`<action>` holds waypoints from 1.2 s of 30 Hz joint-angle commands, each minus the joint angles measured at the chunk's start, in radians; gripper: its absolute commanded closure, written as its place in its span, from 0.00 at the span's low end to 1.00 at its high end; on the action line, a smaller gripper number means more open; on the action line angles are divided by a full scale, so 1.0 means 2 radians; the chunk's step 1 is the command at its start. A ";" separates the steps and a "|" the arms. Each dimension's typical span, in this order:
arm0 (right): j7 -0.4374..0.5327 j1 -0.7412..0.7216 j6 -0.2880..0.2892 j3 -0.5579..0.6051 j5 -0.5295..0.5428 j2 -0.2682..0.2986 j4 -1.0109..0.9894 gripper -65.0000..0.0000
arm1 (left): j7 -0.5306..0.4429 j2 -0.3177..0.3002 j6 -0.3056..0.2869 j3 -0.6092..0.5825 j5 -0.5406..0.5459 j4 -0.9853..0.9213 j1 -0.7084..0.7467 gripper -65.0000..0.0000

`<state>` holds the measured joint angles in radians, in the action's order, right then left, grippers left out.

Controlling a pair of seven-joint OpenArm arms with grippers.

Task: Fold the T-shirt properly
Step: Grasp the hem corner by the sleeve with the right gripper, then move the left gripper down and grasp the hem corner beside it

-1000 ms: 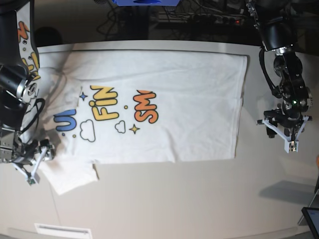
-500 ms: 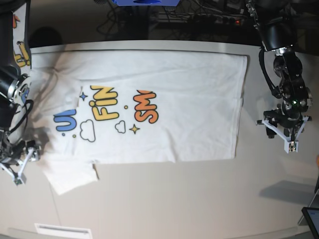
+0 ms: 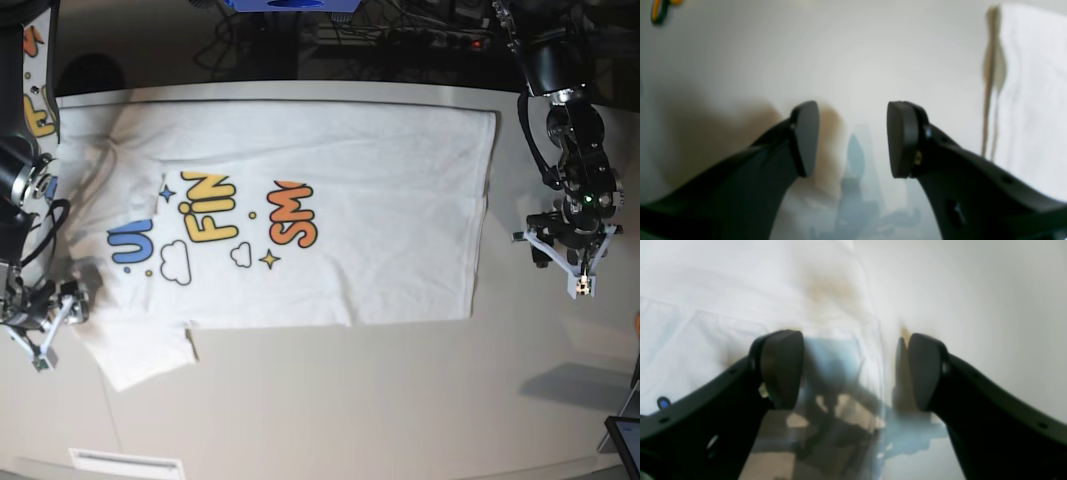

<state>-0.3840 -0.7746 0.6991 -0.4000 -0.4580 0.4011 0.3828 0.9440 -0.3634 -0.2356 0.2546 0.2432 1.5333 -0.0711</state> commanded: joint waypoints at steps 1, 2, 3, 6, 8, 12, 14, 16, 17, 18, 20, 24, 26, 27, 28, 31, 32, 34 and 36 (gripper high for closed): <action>0.013 -0.018 0.000 -0.001 0.005 0.008 0.001 0.28 | -0.013 -0.011 0.004 0.003 0.000 0.008 -0.011 0.50; 0.016 -0.018 0.000 -0.001 0.005 0.008 -0.007 0.28 | -0.013 -0.011 0.004 0.003 0.000 0.008 -0.011 0.50; 0.016 -0.019 0.000 -0.001 0.005 0.008 -0.015 0.28 | -0.013 -0.011 0.004 0.003 0.000 0.008 -0.011 0.50; 0.026 -0.020 0.000 -0.001 0.005 0.008 -0.031 0.28 | -0.013 -0.011 0.004 0.003 0.000 0.008 -0.011 0.50; 0.034 -0.020 0.000 -0.001 0.005 0.008 -0.038 0.28 | -0.013 -0.011 0.004 0.003 0.000 0.008 -0.011 0.50; 0.040 -0.018 0.000 -0.001 0.005 0.008 -0.046 0.29 | -0.013 -0.011 0.004 0.003 0.000 0.008 -0.011 0.50; 0.041 -0.018 0.000 -0.001 0.005 0.008 -0.048 0.29 | -0.013 -0.011 0.004 0.003 0.000 0.008 -0.011 0.50; 0.041 -0.018 0.000 -0.001 0.005 0.008 -0.048 0.33 | -0.013 -0.011 0.004 0.003 0.000 0.008 -0.011 0.50; 0.041 -0.018 0.000 -0.001 0.005 0.008 -0.048 0.38 | -0.013 -0.011 0.004 0.003 0.000 0.008 -0.012 0.50; 0.041 -0.018 0.000 -0.001 0.005 0.008 -0.048 0.45 | -0.013 -0.011 0.004 0.003 0.000 0.007 -0.014 0.49; 0.040 -0.018 0.000 -0.001 0.005 0.008 -0.048 0.68 | -0.013 -0.009 0.004 0.004 0.002 0.007 -0.016 0.49; 0.040 -0.018 0.000 -0.001 0.005 0.008 -0.048 0.97 | -0.013 -0.005 0.002 0.003 0.006 0.007 -0.028 0.48; 0.040 -0.018 0.000 -0.001 0.005 0.008 -0.048 0.95 | -0.012 0.010 0.002 0.004 0.007 -0.005 -0.045 0.41; 0.040 -0.018 0.000 -0.001 0.005 0.008 -0.048 0.96 | -0.012 0.015 0.002 0.005 0.007 -0.018 -0.055 0.36; 0.040 -0.018 0.000 -0.001 0.005 0.008 -0.048 0.96 | -0.012 0.019 -0.002 0.005 0.008 -0.032 -0.066 0.32; 0.040 -0.018 0.000 -0.001 0.004 0.008 -0.048 0.96 | -0.011 0.028 -0.018 0.005 0.054 -0.084 -0.096 0.28; 0.040 -0.018 0.000 -0.001 0.004 0.008 -0.048 0.96 | -0.011 0.026 -0.018 0.005 0.081 -0.100 -0.104 0.28; 0.040 -0.014 0.000 0.001 0.004 0.008 -0.048 0.96 | -0.011 0.022 -0.018 0.005 0.147 -0.138 -0.124 0.27; 0.040 -0.012 0.000 0.002 0.004 0.008 -0.048 0.96 | -0.011 0.016 -0.018 0.004 0.202 -0.173 -0.140 0.27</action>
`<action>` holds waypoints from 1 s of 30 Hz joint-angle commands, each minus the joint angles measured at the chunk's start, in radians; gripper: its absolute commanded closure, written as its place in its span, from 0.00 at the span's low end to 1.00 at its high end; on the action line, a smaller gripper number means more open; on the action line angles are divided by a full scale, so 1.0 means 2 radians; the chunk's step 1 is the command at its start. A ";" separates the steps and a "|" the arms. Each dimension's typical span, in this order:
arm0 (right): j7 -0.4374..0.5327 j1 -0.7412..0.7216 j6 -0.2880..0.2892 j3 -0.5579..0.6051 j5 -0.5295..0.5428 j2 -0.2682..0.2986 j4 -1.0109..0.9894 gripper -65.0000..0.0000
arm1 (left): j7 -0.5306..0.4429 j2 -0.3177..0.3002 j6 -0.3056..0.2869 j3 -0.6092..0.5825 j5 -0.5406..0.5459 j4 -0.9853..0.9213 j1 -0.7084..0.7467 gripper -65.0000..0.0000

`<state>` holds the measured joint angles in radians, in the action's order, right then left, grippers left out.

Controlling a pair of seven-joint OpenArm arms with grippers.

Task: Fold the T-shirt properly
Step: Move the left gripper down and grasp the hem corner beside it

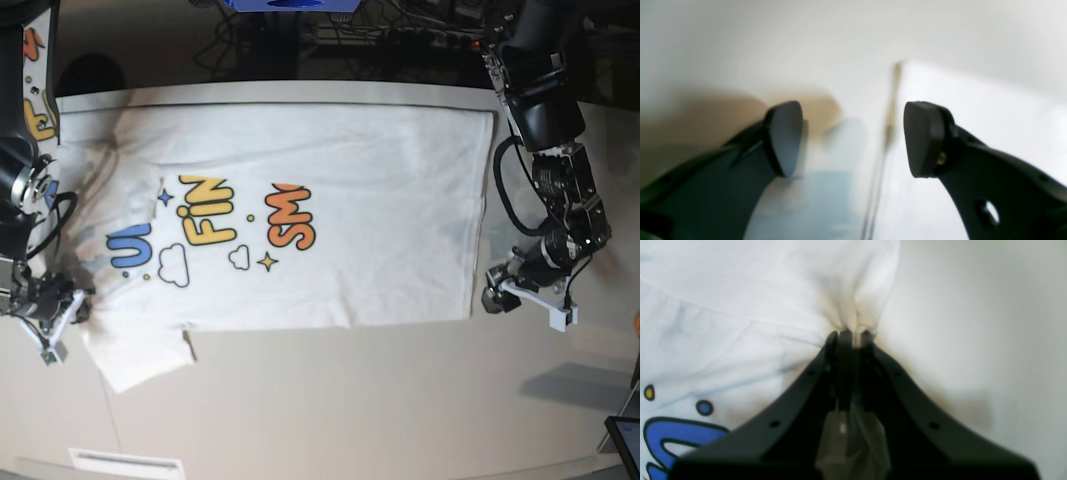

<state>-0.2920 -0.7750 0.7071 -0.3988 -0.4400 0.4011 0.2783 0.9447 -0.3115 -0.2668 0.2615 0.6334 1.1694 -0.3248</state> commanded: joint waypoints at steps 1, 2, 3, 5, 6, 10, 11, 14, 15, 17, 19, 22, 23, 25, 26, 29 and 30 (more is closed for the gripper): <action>-0.006 -0.012 -0.004 0.001 -0.005 0.008 0.005 0.96 | -0.012 -0.010 -0.003 0.000 0.027 -0.006 -0.023 0.27; -0.006 -0.011 -0.004 0.001 -0.005 0.008 0.005 0.96 | -0.012 -0.010 -0.003 -0.001 0.040 -0.016 -0.031 0.27; -0.006 -0.011 -0.004 0.001 -0.005 0.008 0.005 0.96 | -0.013 -0.009 -0.003 -0.001 0.047 -0.024 -0.037 0.27; -0.006 -0.011 -0.004 0.002 -0.005 0.008 0.005 0.96 | -0.015 -0.007 -0.003 -0.002 0.048 -0.033 -0.049 0.27; -0.006 -0.011 -0.004 0.002 -0.005 0.008 0.005 0.96 | -0.015 -0.006 -0.003 -0.002 0.049 -0.033 -0.054 0.27; -0.006 -0.010 -0.004 0.002 -0.005 0.007 0.005 0.96 | -0.014 0.007 -0.003 -0.003 0.047 -0.071 -0.081 0.27; -0.007 -0.010 -0.004 0.002 -0.005 0.005 0.005 0.96 | -0.013 0.007 -0.003 -0.003 0.047 -0.089 -0.090 0.27; -0.007 -0.010 -0.004 0.003 -0.006 0.000 0.005 0.96 | -0.015 0.007 -0.002 -0.004 0.043 -0.150 -0.118 0.28; -0.007 -0.010 -0.004 0.003 -0.006 0.000 0.005 0.96 | -0.015 0.007 -0.002 -0.004 0.030 -0.166 -0.126 0.28; -0.007 -0.010 -0.004 0.003 -0.007 -0.001 0.005 0.96 | -0.015 0.013 -0.002 -0.004 0.001 -0.175 -0.138 0.28; -0.007 -0.010 -0.004 0.003 -0.007 -0.002 0.005 0.96 | -0.015 0.027 -0.002 -0.004 -0.043 -0.175 -0.146 0.28; -0.011 -0.010 -0.004 0.003 -0.007 -0.002 0.007 0.96 | -0.015 0.046 -0.002 -0.003 -0.105 -0.175 -0.146 0.28; -0.015 -0.010 -0.004 0.003 -0.007 -0.002 0.008 0.96 | -0.015 0.052 -0.002 -0.003 -0.118 -0.175 -0.146 0.28; -0.016 -0.010 -0.004 0.003 -0.007 -0.002 0.008 0.96 | -0.015 0.059 -0.002 -0.003 -0.132 -0.175 -0.146 0.28; -0.016 -0.010 -0.004 0.003 -0.007 -0.002 0.008 0.96 | -0.015 0.063 -0.002 -0.003 -0.135 -0.176 -0.146 0.28; -0.016 -0.010 -0.004 0.003 -0.007 -0.002 0.008 0.96 | -0.015 0.064 -0.002 -0.004 -0.135 -0.178 -0.143 0.29; -0.016 -0.010 -0.004 0.003 -0.007 -0.002 0.008 0.96 | -0.015 0.064 -0.002 -0.004 -0.135 -0.178 -0.143 0.29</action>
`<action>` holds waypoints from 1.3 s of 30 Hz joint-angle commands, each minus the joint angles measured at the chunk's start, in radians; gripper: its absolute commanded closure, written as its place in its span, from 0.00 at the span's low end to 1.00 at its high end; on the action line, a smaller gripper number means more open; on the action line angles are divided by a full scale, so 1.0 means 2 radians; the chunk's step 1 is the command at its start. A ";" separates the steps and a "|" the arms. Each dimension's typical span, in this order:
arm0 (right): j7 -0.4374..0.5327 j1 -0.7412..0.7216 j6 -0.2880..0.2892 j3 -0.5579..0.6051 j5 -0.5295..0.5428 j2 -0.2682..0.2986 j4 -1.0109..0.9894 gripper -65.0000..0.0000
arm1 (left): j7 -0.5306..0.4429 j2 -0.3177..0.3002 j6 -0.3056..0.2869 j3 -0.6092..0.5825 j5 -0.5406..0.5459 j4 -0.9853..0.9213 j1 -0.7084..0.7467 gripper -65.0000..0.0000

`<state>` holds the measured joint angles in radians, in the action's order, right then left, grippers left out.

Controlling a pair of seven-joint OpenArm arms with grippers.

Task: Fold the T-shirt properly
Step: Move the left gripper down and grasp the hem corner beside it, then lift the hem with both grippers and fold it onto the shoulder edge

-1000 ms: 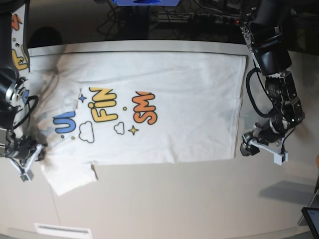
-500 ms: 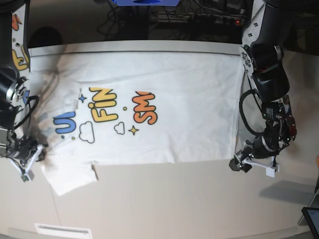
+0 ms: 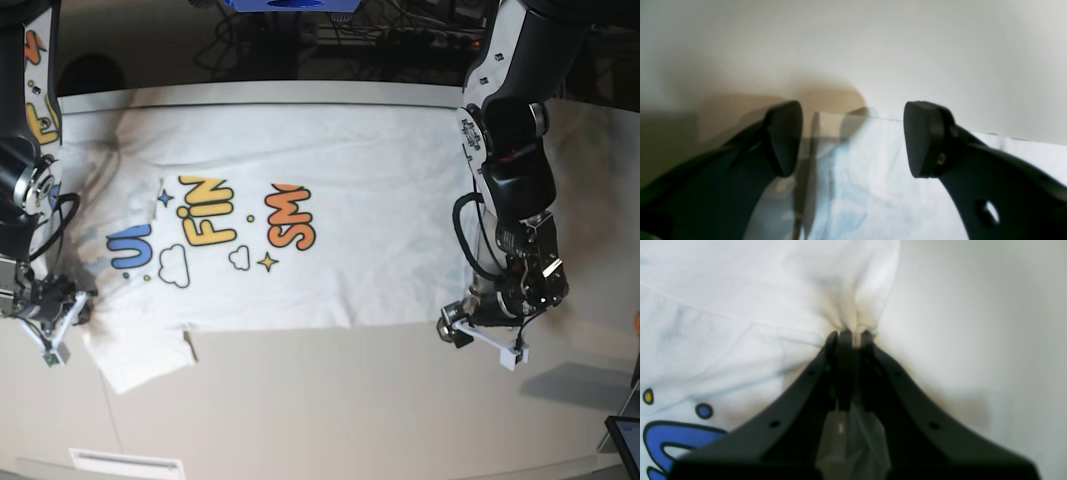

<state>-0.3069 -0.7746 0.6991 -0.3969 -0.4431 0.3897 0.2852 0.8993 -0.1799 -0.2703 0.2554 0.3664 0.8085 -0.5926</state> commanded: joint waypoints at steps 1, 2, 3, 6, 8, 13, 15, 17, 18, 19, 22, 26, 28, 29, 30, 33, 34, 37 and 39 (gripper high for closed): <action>-0.009 -0.010 0.000 0.002 -0.005 0.004 0.004 0.96 | 0.008 -0.002 0.000 -0.001 -0.004 0.003 -0.008 0.30; -0.009 -0.010 0.000 0.002 -0.005 0.004 0.004 0.96 | 0.008 -0.002 0.000 -0.001 -0.004 0.002 -0.007 0.34; -0.009 -0.010 0.000 0.002 -0.005 0.004 0.004 0.96 | 0.008 -0.002 0.000 -0.001 -0.004 0.002 -0.006 0.40; -0.009 -0.010 0.000 0.002 -0.005 0.003 0.004 0.96 | 0.008 -0.003 0.000 -0.009 -0.004 -0.001 -0.006 0.67; -0.009 -0.010 0.000 0.002 -0.005 0.003 0.004 0.96 | 0.007 -0.006 -0.001 -0.035 -0.001 -0.017 -0.006 0.77; -0.009 -0.010 0.000 0.002 -0.005 0.003 0.004 0.96 | 0.006 -0.006 -0.001 -0.051 -0.003 -0.032 -0.006 0.85; -0.009 -0.007 0.000 0.002 -0.005 0.003 0.004 0.96 | 0.006 -0.006 -0.001 -0.051 -0.004 -0.033 -0.005 0.97; -0.009 -0.006 0.000 0.002 -0.005 0.003 0.005 0.96 | 0.006 -0.008 -0.001 -0.053 -0.004 -0.030 -0.002 1.00; -0.009 -0.005 0.000 0.001 -0.005 0.003 0.005 0.96 | 0.006 -0.012 -0.001 -0.054 -0.004 -0.030 -0.002 1.00; -0.008 -0.004 0.000 -0.001 -0.005 0.003 0.005 0.96 | 0.006 -0.015 -0.001 -0.054 -0.003 -0.029 -0.003 1.00; -0.007 -0.004 0.000 -0.002 -0.004 0.003 0.005 0.96 | 0.006 -0.017 -0.001 -0.051 -0.002 -0.028 -0.004 1.00; -0.003 -0.004 0.000 -0.003 -0.004 0.002 0.020 0.98 | 0.010 -0.025 -0.001 -0.055 -0.001 0.046 0.018 1.00; 0.003 0.001 0.000 -0.004 -0.003 -0.005 0.036 0.98 | 0.012 -0.025 -0.001 -0.055 -0.002 0.096 0.035 1.00; 0.003 0.004 0.000 -0.004 -0.003 -0.008 0.043 0.98 | 0.020 -0.025 -0.001 -0.055 -0.003 0.112 0.042 1.00; 0.003 0.006 0.000 -0.004 -0.003 -0.009 0.053 0.98 | 0.035 -0.025 -0.001 -0.055 -0.004 0.126 0.047 1.00; 0.001 0.016 0.000 -0.004 -0.003 -0.012 0.075 0.98 | 0.053 -0.024 -0.001 -0.055 0.000 0.160 0.060 1.00; 0.001 0.020 0.000 -0.004 -0.003 -0.014 0.086 0.98 | 0.054 -0.024 -0.001 -0.055 0.000 0.175 0.065 1.00; 0.001 0.039 0.000 -0.004 -0.003 -0.028 0.128 0.99 | 0.056 -0.025 -0.001 -0.053 0.000 0.212 0.077 1.00; 0.001 0.052 0.000 -0.004 -0.003 -0.030 0.159 0.99 | 0.072 -0.026 -0.001 -0.054 -0.001 0.230 0.082 1.00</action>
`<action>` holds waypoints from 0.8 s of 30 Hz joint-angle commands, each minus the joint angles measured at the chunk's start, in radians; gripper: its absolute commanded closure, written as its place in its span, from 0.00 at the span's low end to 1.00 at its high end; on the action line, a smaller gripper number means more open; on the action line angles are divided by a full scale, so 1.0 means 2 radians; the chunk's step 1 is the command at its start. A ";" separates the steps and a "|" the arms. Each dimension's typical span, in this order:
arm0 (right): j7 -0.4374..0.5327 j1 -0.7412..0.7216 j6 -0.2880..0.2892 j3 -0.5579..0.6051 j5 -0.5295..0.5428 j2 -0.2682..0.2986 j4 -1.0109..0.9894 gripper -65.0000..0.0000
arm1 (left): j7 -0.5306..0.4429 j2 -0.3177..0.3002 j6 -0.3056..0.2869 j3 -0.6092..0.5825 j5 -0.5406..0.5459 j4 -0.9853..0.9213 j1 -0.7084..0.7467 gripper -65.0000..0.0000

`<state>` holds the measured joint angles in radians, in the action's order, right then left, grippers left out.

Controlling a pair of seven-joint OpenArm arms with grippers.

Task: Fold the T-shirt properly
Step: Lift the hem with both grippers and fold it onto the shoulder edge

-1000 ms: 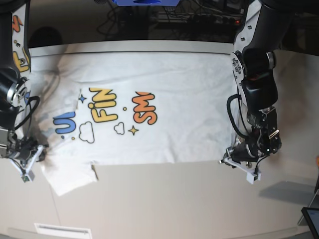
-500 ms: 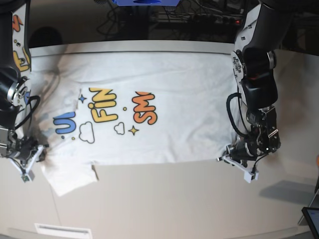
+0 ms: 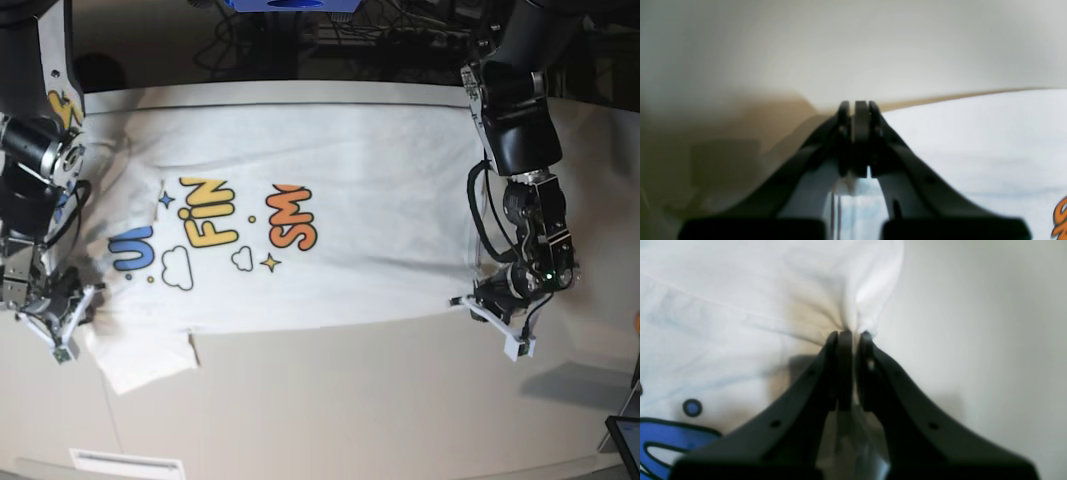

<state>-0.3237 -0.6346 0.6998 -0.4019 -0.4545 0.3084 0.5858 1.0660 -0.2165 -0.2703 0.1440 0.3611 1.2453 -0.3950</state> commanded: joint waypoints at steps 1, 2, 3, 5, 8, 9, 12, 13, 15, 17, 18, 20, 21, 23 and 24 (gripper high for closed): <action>0.010 -0.012 -0.001 -0.002 0.003 0.006 0.024 0.99 | -0.003 -0.009 -0.001 0.002 0.003 0.019 -0.017 1.00; 0.010 -0.008 -0.001 -0.002 0.003 0.001 0.036 0.99 | 0.001 -0.010 -0.001 0.000 0.003 0.026 -0.016 1.00; 0.009 -0.005 -0.001 -0.002 0.003 -0.002 0.049 0.99 | 0.005 -0.009 -0.001 0.000 0.003 0.038 -0.015 1.00; -0.007 -0.001 -0.001 -0.016 0.003 -0.004 0.067 0.99 | 0.005 -0.009 -0.001 0.000 0.003 0.060 -0.004 1.00; -0.027 -0.001 -0.001 -0.048 0.003 -0.006 0.088 0.99 | 0.007 -0.010 -0.001 0.000 0.003 0.090 0.010 1.00; -0.028 -0.001 -0.001 -0.052 0.003 -0.006 0.094 0.99 | 0.017 -0.010 -0.001 0.000 0.003 0.096 0.015 1.00; -0.030 0.003 -0.001 -0.053 0.002 -0.006 0.107 0.99 | 0.042 -0.010 -0.002 0.000 0.003 0.120 0.024 1.00; -0.036 0.005 -0.001 -0.053 0.002 -0.006 0.108 0.99 | 0.044 -0.010 -0.002 0.000 0.003 0.131 0.030 1.00; -0.055 0.009 -0.001 -0.053 0.002 -0.005 0.117 0.99 | 0.045 -0.010 -0.002 0.000 0.003 0.160 0.044 1.00; -0.062 0.012 -0.001 -0.055 0.002 -0.005 0.129 0.99 | 0.047 -0.010 -0.002 0.000 0.003 0.186 0.057 1.00; -0.063 0.018 -0.001 -0.055 0.002 -0.005 0.134 0.99 | 0.051 -0.010 -0.002 0.000 0.003 0.194 0.061 1.00; -0.068 0.028 -0.001 -0.054 0.002 -0.006 0.153 0.99 | 0.072 -0.010 -0.002 0.003 0.003 0.207 0.064 1.00; -0.077 0.031 -0.001 -0.054 0.002 -0.007 0.165 0.99 | 0.079 -0.010 -0.002 0.003 0.003 0.215 0.066 1.00; -0.106 0.035 -0.001 -0.054 0.002 -0.007 0.185 0.99 | 0.082 -0.010 -0.002 0.002 0.003 0.228 0.077 1.00; -0.119 0.037 -0.001 -0.054 0.002 -0.007 0.194 0.99 | 0.082 -0.010 -0.002 0.001 0.003 0.235 0.082 1.00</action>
<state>-0.5758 -0.5270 0.7170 -0.5064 -0.4450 0.2695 0.9508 1.2415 -0.2222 -0.2787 0.1421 0.3786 1.6997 -0.2161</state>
